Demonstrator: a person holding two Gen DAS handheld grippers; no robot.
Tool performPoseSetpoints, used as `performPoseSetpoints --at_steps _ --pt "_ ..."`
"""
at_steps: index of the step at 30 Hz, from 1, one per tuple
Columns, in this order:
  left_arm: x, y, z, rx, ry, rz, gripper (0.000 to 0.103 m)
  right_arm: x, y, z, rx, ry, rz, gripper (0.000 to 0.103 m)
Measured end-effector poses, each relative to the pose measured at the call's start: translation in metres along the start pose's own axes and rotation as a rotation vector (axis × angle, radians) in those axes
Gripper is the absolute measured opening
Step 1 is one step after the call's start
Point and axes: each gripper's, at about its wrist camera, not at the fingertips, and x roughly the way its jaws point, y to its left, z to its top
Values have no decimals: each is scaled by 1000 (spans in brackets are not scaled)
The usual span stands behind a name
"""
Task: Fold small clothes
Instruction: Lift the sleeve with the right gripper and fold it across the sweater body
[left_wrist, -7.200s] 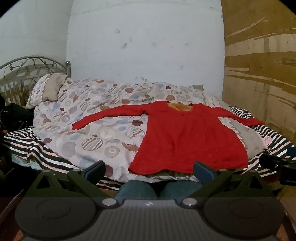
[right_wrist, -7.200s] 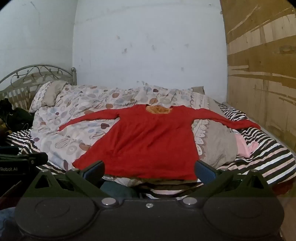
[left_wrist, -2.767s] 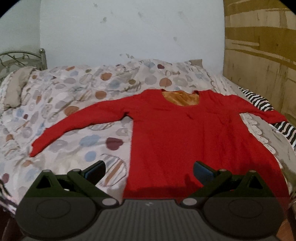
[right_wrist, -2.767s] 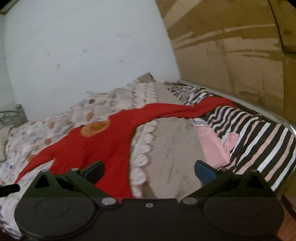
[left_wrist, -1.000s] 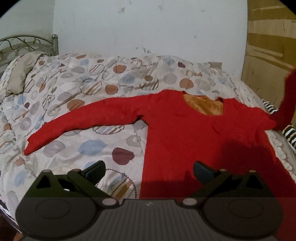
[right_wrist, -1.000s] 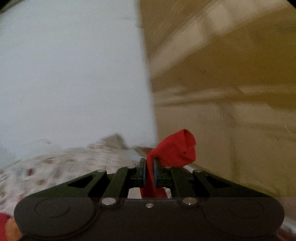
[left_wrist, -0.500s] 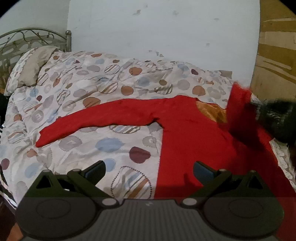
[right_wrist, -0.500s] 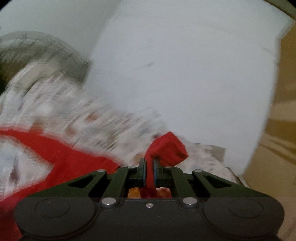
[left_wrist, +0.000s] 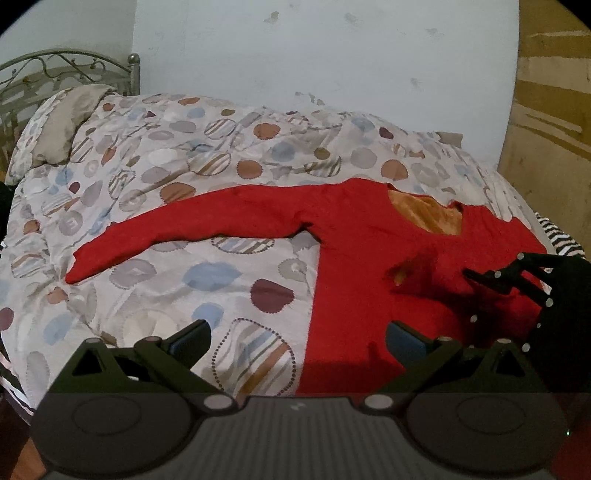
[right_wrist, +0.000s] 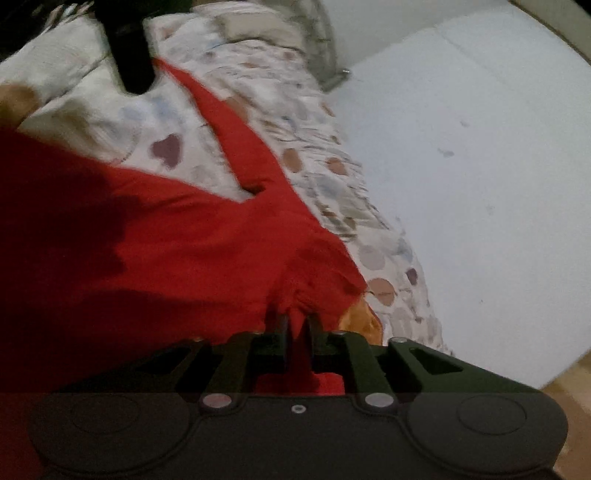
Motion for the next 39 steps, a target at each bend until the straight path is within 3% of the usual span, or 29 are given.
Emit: performPoseSetpoints --at_steps 2,6,10,13,15,22,26,29,33,34,36,39 --pt "0 -1 0 2 -1 1 103 -4 4 -3 -3 0 16 24" --pt "6 -2 2 -9 -10 -13 103 -11 -2 -10 51 5 36 56" --pt "24 -12 10 -11 -23 -41 103 -23 -28 -28 190 31 18 88" --pt "42 -24 17 -5 -35 -75 103 -31 -47 -52 288 67 -35 100" --pt "56 -33 22 4 -45 -88 103 -35 -60 -71 347 99 -74 102" --pt "99 -61 25 67 1 -61 103 -23 -106 -139 590 248 -201 102" --pt "113 -68 21 95 27 -30 103 -10 -128 -167 674 283 -262 98" --pt "120 -69 20 94 47 -18 103 8 -134 -179 652 332 -297 87" --pt "121 -68 19 86 50 -19 103 38 -137 -192 611 385 -327 65" --pt "121 -68 19 87 50 -19 103 43 -138 -194 608 388 -329 56" --pt "121 -68 18 89 49 -18 103 52 -141 -197 627 382 -311 47" --pt "121 -70 19 101 49 -13 103 59 -139 -195 616 339 -273 41"
